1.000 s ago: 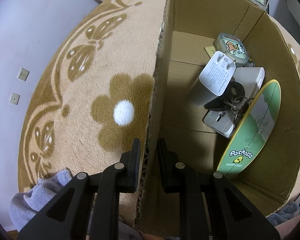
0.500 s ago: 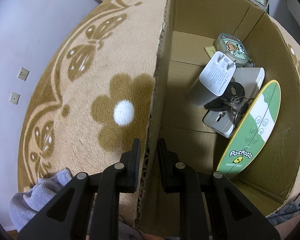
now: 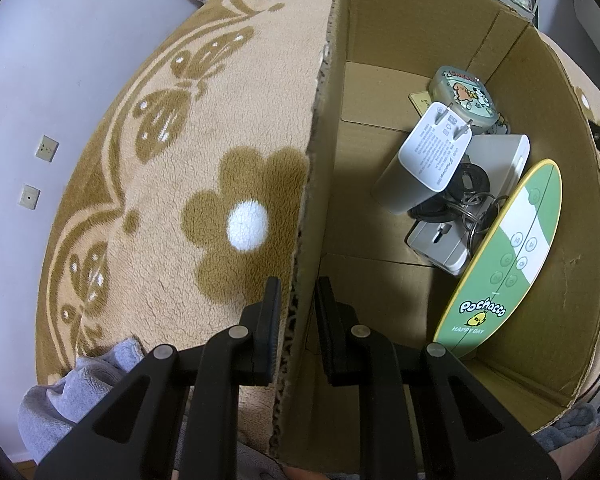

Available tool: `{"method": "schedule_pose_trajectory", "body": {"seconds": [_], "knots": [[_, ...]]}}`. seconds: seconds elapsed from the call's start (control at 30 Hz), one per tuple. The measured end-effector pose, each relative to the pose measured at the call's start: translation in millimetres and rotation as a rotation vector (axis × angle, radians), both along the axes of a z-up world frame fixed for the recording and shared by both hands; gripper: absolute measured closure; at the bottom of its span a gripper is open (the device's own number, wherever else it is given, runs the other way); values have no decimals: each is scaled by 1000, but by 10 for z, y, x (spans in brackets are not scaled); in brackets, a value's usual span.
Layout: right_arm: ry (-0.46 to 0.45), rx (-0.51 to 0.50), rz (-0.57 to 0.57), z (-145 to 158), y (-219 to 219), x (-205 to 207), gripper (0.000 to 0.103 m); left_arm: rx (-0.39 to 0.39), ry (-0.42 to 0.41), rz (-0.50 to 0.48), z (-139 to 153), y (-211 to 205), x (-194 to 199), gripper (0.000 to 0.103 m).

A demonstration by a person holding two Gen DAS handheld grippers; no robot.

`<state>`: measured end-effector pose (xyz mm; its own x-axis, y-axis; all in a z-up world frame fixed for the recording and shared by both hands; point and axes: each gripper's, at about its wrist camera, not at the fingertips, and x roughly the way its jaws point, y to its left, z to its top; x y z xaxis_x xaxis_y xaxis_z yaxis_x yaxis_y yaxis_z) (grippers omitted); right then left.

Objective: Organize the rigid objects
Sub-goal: 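Return the right gripper to the rug and grasp the white remote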

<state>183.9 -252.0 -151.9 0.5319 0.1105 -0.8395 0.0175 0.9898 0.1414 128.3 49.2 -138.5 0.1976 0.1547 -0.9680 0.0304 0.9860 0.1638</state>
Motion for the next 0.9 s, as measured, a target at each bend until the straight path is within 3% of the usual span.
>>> {"method": "schedule_pose_trajectory", "body": {"seconds": [0.2, 0.37, 0.9], "knots": [[46, -31, 7, -193, 4, 18, 4, 2, 0, 0, 0, 3, 1, 86], [93, 8, 9, -333, -20, 9, 13, 5, -1, -3, 2, -4, -2, 86], [124, -21, -14, -357, -65, 17, 28, 11, -2, -6, 6, -3, -1, 86]]}}
